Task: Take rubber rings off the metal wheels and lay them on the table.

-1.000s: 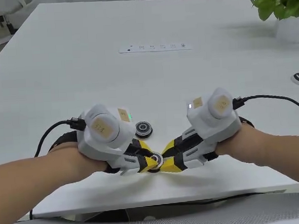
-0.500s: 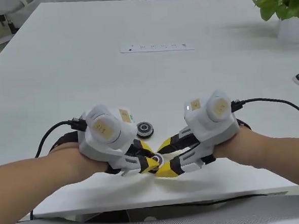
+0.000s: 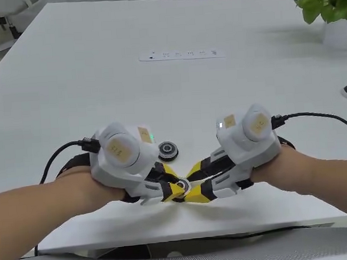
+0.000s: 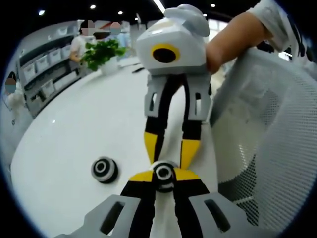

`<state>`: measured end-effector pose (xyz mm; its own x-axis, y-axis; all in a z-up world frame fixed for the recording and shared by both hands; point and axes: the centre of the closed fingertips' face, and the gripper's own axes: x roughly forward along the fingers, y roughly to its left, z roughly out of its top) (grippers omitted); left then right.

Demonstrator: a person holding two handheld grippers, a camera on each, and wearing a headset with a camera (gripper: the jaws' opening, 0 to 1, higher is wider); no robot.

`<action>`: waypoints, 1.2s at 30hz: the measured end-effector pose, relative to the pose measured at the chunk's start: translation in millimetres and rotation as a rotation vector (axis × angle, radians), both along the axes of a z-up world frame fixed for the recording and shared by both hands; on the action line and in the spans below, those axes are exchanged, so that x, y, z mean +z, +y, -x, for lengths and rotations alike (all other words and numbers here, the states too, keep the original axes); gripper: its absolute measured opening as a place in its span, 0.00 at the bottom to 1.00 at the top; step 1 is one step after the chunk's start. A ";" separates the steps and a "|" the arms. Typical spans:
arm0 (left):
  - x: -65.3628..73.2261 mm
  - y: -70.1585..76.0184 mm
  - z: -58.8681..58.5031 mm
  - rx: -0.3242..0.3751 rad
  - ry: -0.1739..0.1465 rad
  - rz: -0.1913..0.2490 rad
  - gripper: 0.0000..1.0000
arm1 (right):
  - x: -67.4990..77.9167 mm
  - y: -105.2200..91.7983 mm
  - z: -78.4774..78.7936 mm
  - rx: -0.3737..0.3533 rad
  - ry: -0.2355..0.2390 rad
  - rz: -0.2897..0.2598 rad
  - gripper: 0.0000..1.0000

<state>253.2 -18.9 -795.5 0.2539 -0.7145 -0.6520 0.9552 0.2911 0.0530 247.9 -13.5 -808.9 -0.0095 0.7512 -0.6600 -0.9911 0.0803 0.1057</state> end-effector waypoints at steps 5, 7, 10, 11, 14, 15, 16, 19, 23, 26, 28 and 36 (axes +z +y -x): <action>0.0 -0.1 0.1 0.001 0.001 0.001 0.13 | -0.9 -4.4 -0.6 -0.002 0.003 0.010 0.15; 0.0 0.0 0.0 0.002 0.002 0.000 0.13 | -1.0 -4.5 -0.4 -0.003 0.005 0.011 0.14; 0.0 0.1 -0.2 0.001 0.001 0.000 0.13 | -1.2 -4.0 -0.6 -0.002 0.003 0.015 0.14; 0.0 0.2 -0.3 0.001 0.001 0.000 0.13 | -1.2 -4.1 -0.7 -0.003 0.005 0.015 0.14; 0.0 0.3 -0.6 0.002 0.001 0.000 0.13 | -1.5 -5.3 -0.6 -0.005 0.010 0.018 0.12; 0.0 0.4 -0.7 0.002 0.000 -0.001 0.13 | -1.8 -6.2 -0.7 -0.006 0.013 0.020 0.11; 0.1 0.5 -0.8 0.002 0.000 -0.001 0.13 | -1.7 -7.3 -0.5 -0.007 0.015 0.020 0.09; 0.2 0.3 -0.9 0.003 0.000 -0.001 0.13 | -1.8 -8.7 -0.3 -0.013 0.024 0.020 0.06; 0.2 0.2 -0.9 0.002 -0.001 -0.002 0.13 | -1.7 -9.1 0.5 -0.015 0.029 0.022 0.04; 0.3 0.3 -0.9 0.003 -0.001 -0.003 0.13 | -3.2 -11.2 1.8 -0.013 0.037 0.028 0.00; 0.6 0.3 -0.7 0.003 -0.001 -0.003 0.13 | -3.3 -10.5 1.2 -0.005 0.033 0.028 0.00; 0.5 -0.1 0.1 0.003 -0.001 -0.001 0.13 | -0.8 -8.1 -0.1 -0.020 0.024 0.004 0.21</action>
<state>253.1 -19.0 -795.0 0.2568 -0.7133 -0.6521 0.9542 0.2942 0.0541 248.1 -21.5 -809.8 -0.0105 0.7489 -0.6626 -0.9866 0.1002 0.1288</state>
